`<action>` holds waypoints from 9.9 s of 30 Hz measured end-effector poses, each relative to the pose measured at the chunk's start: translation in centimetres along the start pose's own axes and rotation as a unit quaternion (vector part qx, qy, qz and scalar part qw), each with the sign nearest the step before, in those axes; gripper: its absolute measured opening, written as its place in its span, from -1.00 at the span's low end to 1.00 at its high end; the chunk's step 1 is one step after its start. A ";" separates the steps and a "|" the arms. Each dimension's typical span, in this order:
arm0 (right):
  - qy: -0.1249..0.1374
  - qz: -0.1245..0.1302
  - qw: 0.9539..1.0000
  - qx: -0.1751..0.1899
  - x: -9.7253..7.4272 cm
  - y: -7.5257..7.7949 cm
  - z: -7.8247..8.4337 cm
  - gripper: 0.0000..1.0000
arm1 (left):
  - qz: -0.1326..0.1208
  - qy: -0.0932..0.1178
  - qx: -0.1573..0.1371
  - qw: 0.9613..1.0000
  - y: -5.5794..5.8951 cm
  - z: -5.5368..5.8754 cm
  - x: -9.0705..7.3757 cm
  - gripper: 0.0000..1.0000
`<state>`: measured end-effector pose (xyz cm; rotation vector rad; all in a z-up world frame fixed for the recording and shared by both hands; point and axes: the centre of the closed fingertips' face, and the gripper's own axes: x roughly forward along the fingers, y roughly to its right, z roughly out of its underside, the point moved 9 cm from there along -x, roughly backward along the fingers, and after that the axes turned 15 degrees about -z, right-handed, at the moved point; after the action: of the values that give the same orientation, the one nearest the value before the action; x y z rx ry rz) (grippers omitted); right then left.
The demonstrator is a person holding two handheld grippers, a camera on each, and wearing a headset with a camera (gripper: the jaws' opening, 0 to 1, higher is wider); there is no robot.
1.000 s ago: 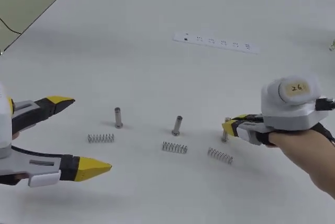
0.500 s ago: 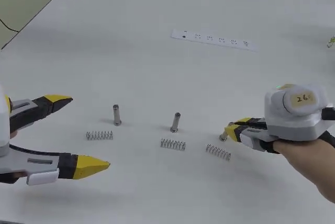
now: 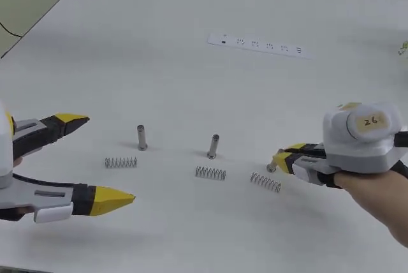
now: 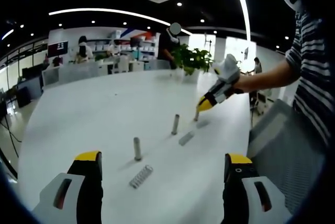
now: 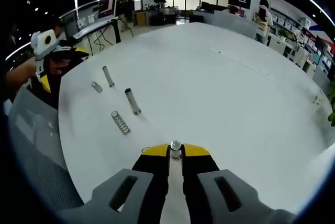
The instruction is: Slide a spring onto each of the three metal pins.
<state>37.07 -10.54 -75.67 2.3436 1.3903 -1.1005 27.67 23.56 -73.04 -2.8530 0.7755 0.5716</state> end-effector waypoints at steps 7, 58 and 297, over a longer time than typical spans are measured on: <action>0.002 0.000 1.000 -0.004 0.0 -0.1 -0.1 -0.77 | -0.001 0.000 -0.001 1.000 0.0 0.0 0.0 0.89; 0.025 -0.013 0.999 -0.020 -2.6 -1.0 0.0 -0.51 | 0.000 -0.003 0.001 1.000 0.0 0.1 -0.2 0.90; -0.007 -0.212 0.931 -0.297 -2.8 -11.5 -5.4 -0.85 | 0.346 0.027 0.087 0.934 12.1 -2.8 10.5 -0.95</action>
<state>29.52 -3.53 -67.76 1.6471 1.9465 -0.6360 30.78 7.66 -74.93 -2.3868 1.7595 0.4545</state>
